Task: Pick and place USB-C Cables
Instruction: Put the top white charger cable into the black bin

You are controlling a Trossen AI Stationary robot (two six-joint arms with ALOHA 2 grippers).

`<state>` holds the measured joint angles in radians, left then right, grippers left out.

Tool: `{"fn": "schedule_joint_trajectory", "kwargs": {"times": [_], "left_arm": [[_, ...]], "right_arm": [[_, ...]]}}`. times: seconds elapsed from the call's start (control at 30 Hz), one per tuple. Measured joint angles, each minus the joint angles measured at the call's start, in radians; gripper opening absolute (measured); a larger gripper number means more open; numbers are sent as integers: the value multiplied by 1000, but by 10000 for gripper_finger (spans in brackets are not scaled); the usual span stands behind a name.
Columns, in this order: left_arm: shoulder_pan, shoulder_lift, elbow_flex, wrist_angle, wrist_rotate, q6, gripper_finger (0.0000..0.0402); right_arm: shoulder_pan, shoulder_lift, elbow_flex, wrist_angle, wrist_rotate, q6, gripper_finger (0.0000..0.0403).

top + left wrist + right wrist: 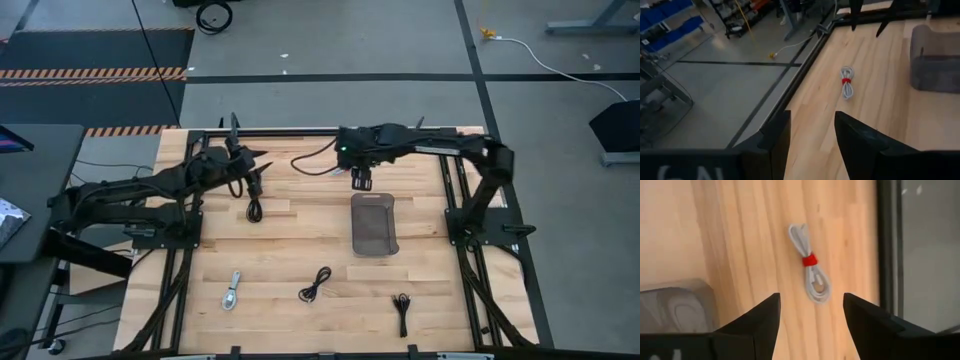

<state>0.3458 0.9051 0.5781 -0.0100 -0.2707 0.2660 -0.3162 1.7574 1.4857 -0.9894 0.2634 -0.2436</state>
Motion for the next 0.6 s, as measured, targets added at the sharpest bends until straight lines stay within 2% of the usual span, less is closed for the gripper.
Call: {"fn": "schedule_joint_trajectory", "kwargs": {"times": [0.23,0.4,0.6], "left_arm": [[4,-2,0,-43,0,17,160],[4,-2,0,-43,64,15,160],[4,-2,0,-43,88,8,160]], "right_arm": [[-20,102,0,67,-5,-18,225],[-67,149,0,125,-34,-51,224],[-130,183,1,133,-69,-55,224]]}}
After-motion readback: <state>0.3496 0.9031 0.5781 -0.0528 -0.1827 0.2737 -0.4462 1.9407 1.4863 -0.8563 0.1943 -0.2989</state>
